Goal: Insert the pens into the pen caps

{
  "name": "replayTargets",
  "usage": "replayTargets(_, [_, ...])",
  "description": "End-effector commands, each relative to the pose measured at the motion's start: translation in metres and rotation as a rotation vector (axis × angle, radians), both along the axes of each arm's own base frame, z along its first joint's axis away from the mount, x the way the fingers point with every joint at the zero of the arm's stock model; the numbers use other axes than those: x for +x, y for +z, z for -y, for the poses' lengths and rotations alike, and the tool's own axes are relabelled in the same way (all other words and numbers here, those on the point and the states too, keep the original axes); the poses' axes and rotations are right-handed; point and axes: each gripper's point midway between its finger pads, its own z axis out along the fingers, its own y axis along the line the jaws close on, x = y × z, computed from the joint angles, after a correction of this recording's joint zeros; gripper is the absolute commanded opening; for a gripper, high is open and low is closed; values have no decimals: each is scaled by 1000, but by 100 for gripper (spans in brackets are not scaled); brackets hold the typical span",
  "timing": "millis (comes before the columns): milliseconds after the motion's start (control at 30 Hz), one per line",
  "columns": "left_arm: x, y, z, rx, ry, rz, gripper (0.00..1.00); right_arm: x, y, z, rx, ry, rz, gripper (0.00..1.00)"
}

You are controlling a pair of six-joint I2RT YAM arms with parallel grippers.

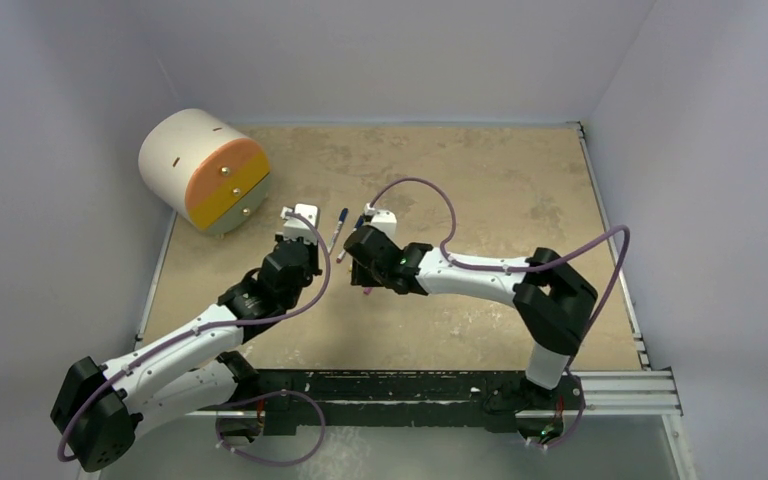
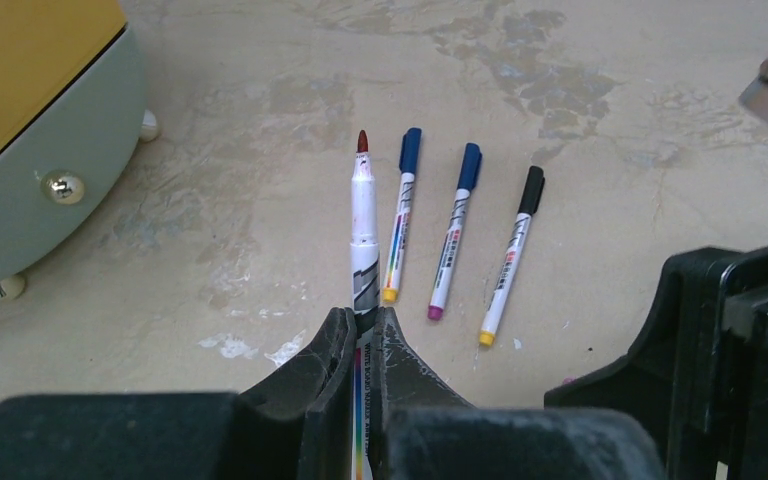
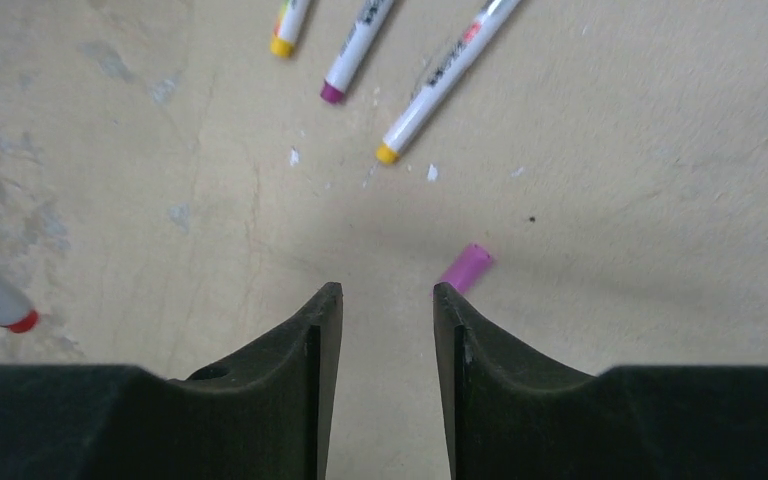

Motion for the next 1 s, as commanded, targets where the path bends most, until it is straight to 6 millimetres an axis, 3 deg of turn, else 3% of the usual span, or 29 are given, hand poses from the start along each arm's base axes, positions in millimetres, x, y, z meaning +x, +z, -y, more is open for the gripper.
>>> replayTargets(0, [3,13,-8,-26,62,28,0,-13,-5,-7,21,-24,-78,39])
replayTargets(233, [3,10,-7,-29,54,32,0,-18,-29,3,-36,-76,-130,34])
replayTargets(500, [1,12,-3,-38,26,32,0,-18,-55,9,-115,-119,-173,35])
replayTargets(800, [0,12,0,-47,5,35,0,-13,-63,8,-182,-142,-191,36])
replayTargets(967, [0,11,1,-51,0,36,0,-12,-67,16,-216,-175,-192,36])
